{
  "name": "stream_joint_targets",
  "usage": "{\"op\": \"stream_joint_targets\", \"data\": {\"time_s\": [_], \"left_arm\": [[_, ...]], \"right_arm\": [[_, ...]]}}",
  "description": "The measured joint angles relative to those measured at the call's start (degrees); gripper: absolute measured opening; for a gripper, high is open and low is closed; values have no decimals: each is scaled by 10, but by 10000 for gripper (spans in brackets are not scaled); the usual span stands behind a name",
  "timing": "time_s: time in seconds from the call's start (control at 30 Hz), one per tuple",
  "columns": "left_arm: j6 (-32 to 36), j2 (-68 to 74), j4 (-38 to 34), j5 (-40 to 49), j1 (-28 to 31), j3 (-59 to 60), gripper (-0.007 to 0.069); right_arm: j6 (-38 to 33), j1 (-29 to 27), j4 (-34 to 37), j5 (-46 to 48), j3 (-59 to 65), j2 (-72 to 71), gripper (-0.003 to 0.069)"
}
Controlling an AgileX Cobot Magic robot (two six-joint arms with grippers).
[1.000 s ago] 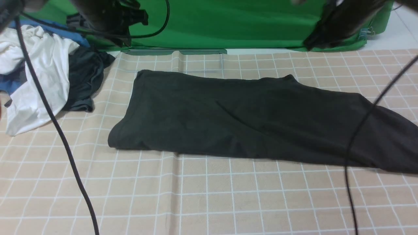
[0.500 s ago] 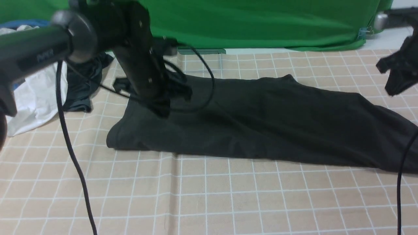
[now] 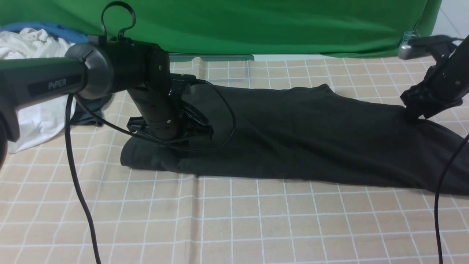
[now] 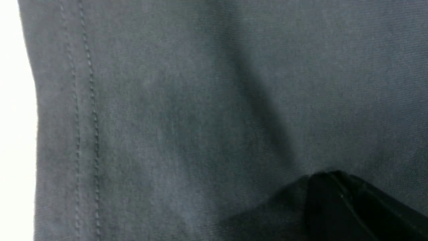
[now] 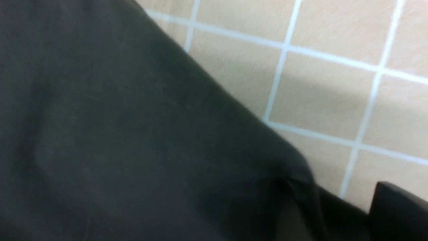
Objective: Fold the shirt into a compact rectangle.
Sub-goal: 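Pull the folded dark garment lengthwise by its ends to straighten it flat on the table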
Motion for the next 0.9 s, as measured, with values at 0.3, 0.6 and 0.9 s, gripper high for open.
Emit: {"op": "stream_joint_targets", "data": {"time_s": [0.3,0.6,0.9], "left_arm": [[-3,0,1,0,0,0,19],[-3,0,1,0,0,0,19],[-3,0,1,0,0,0,19]], "right_arm": [[-7,0,2,7,-5,11,50],[-9,0,-28,26,-56,11,49],[-8,0,-49,-4,-58,45,144]]}}
